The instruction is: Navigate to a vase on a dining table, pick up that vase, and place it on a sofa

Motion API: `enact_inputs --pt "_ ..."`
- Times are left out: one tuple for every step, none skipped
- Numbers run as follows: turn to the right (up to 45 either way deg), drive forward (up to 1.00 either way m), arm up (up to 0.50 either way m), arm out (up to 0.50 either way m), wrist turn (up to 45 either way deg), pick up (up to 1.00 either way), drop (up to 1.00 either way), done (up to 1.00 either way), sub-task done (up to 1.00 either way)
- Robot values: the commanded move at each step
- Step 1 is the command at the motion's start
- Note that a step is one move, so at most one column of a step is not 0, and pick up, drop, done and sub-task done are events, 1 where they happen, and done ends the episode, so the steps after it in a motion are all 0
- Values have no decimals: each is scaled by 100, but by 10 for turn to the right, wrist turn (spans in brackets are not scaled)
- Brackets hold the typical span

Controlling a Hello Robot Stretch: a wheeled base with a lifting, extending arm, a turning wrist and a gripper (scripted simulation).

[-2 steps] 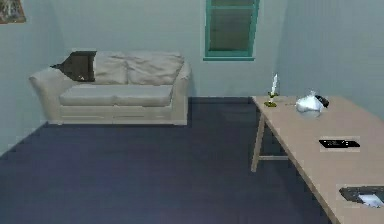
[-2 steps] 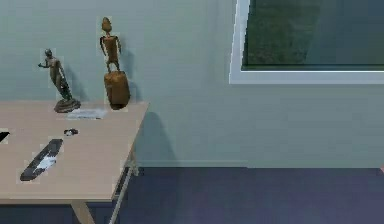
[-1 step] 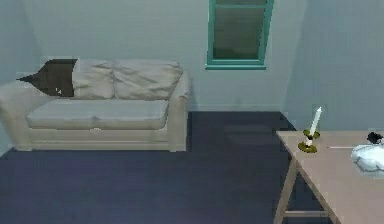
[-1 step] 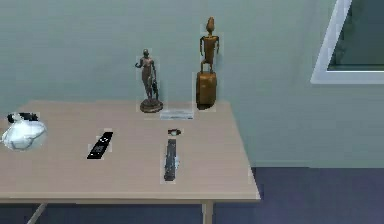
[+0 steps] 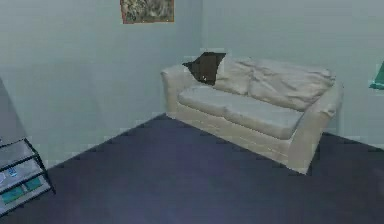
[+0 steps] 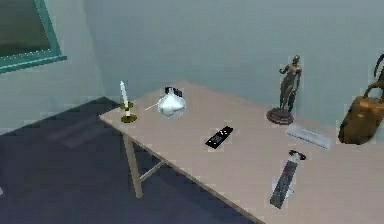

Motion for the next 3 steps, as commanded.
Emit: enact_inputs --pt "450 0 0 0 0 0 0 0 0" --pt "150 0 0 0 0 0 0 0 0" --pt "0 65 0 0 0 0 0 0 0"
